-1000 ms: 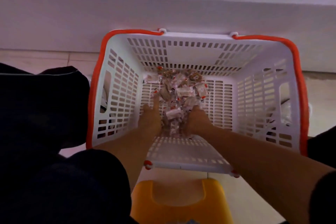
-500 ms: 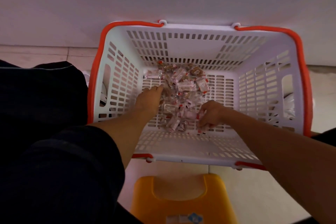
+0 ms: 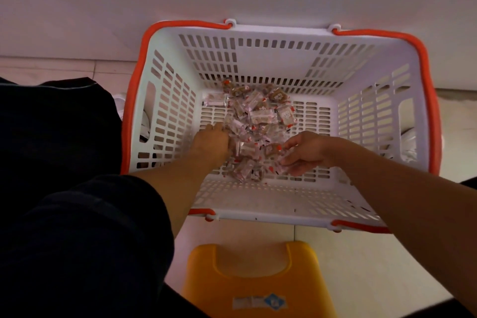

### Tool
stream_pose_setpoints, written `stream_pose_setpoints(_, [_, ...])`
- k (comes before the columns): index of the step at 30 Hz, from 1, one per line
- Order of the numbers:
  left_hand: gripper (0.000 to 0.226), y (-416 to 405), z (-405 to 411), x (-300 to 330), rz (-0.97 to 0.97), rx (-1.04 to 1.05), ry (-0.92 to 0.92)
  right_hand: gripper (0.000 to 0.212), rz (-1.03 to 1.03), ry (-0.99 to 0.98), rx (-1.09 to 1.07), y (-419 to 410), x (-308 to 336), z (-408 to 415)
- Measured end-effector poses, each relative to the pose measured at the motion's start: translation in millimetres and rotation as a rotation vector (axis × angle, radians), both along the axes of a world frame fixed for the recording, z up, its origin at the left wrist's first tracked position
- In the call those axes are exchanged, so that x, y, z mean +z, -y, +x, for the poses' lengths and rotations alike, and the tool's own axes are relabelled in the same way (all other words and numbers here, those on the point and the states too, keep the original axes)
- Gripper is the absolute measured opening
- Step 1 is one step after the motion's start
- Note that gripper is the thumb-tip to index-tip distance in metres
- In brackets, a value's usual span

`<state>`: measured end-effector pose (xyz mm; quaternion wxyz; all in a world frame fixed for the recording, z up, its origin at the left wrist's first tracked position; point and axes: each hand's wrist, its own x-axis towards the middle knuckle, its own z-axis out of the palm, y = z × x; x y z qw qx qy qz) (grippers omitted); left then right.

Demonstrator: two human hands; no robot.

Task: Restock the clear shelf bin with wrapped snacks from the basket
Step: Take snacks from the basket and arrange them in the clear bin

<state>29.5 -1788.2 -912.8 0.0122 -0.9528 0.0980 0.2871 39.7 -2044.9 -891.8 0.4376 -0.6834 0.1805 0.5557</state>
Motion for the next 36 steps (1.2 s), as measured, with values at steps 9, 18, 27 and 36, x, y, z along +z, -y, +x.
stream_pose_setpoints(9, [0.024, -6, 18, 52, -0.886, 0.961, -0.591, 0.031, -0.092, 0.147, 0.379, -1, 46, 16])
stream_pose_setpoints(18, [0.016, 15, 62, 237, -1.161, 0.594, -0.622, 0.037, 0.364, 0.496, 0.106, -15, 251, 58])
stream_pose_setpoints(27, [0.025, 5, 47, 413, -1.134, 0.157, -0.630, 0.065, 0.253, 1.349, 0.057, -32, 398, 26])
stream_pose_setpoints(36, [0.055, 36, 103, 455, -1.127, 0.222, -0.391, 0.071, 0.201, 1.649, 0.074, -29, 412, 71])
